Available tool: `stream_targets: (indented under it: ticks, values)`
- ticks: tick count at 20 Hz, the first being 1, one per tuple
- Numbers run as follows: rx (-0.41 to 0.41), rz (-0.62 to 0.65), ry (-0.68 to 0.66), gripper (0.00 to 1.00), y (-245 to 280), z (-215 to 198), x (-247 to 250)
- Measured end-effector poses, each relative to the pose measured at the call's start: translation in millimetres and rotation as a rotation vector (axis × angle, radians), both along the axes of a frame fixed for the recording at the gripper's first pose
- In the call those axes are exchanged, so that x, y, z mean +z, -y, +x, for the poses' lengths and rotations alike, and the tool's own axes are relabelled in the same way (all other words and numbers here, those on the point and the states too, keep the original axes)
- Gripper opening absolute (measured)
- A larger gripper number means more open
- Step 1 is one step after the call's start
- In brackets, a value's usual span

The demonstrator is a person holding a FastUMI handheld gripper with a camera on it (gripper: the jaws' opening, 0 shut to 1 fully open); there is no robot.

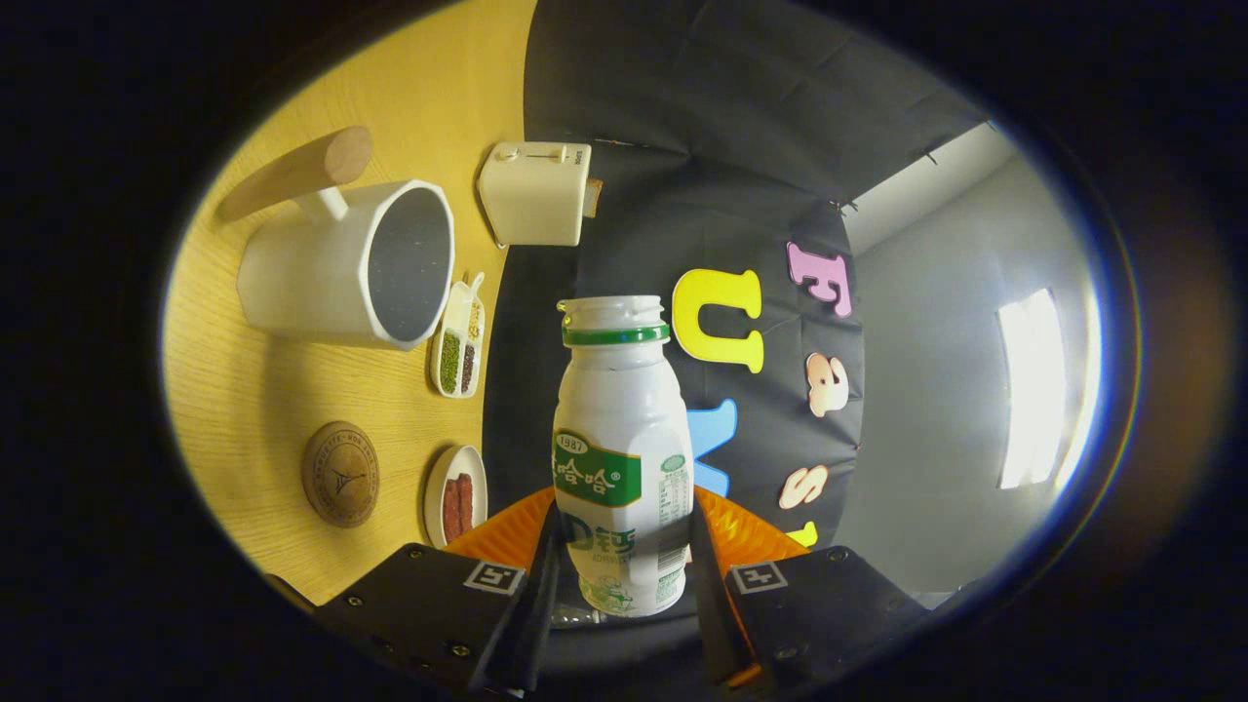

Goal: Take the bottle from table, then pour the juice into the cup, finally place the bottle on the coaster

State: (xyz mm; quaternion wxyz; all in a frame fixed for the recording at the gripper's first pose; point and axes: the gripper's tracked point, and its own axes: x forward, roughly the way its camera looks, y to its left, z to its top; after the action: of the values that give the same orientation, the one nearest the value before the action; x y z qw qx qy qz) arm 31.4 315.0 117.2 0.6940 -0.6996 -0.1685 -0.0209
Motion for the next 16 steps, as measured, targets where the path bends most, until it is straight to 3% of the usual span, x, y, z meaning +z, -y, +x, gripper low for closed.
stream_targets:
  ticks: [16]
  values:
    - [-0.001,-0.008,0.011,0.62,3.2,-0.6,-14.1]
